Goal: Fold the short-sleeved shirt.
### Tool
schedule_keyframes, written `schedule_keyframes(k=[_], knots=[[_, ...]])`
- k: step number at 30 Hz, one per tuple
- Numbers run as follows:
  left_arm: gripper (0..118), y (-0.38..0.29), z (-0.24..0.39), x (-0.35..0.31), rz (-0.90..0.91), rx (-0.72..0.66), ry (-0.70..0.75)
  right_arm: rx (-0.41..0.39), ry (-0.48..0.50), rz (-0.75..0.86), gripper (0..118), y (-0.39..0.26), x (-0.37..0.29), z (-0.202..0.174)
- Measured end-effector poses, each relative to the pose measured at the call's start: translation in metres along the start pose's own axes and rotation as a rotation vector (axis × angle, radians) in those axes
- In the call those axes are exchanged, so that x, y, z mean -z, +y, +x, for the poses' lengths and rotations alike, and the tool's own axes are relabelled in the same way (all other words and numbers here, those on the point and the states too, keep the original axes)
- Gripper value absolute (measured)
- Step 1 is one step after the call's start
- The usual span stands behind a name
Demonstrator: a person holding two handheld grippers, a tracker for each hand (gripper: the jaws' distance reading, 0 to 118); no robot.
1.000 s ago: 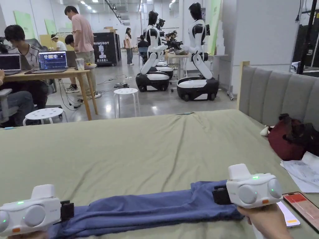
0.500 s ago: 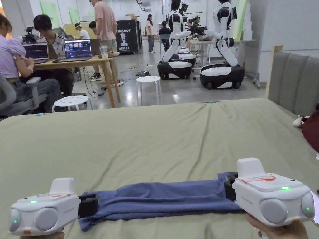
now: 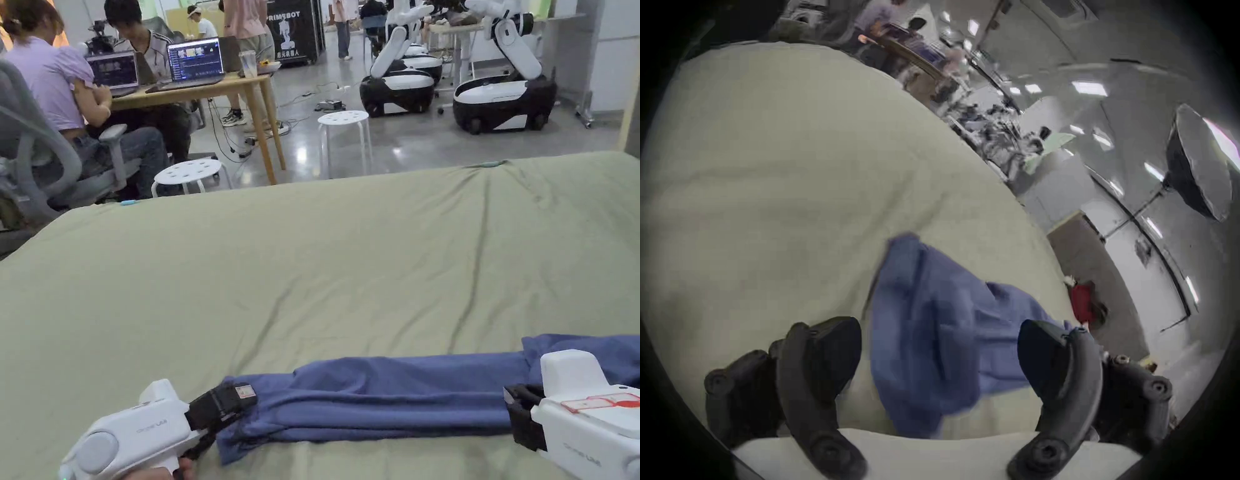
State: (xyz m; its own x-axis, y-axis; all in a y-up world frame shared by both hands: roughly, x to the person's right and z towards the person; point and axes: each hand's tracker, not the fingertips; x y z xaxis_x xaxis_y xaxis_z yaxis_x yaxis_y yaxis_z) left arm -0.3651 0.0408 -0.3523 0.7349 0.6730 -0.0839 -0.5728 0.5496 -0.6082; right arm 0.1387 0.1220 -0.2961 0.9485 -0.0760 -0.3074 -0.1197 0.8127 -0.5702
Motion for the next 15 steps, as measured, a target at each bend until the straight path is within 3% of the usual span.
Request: schedule_keyframes(k=[3, 7, 11, 15], knots=[[105, 0.010, 0.000, 0.003, -0.026, -0.093, -0.057, -0.031, -0.020, -0.025, 0, -0.004, -0.003, 0.004], [104, 0.015, 0.006, 0.002, -0.052, -0.018, -0.035, -0.003, -0.039, -0.028, 0, -0.006, -0.010, 0.013], [104, 0.012, 0.003, 0.005, -0.043, -0.065, -0.061, 0.014, -0.049, -0.024, 0, -0.005, -0.014, 0.016], [105, 0.016, 0.014, 0.020, -0.082, -0.021, -0.066, 0.014, -0.042, -0.016, 0, 0.000, -0.015, 0.012]])
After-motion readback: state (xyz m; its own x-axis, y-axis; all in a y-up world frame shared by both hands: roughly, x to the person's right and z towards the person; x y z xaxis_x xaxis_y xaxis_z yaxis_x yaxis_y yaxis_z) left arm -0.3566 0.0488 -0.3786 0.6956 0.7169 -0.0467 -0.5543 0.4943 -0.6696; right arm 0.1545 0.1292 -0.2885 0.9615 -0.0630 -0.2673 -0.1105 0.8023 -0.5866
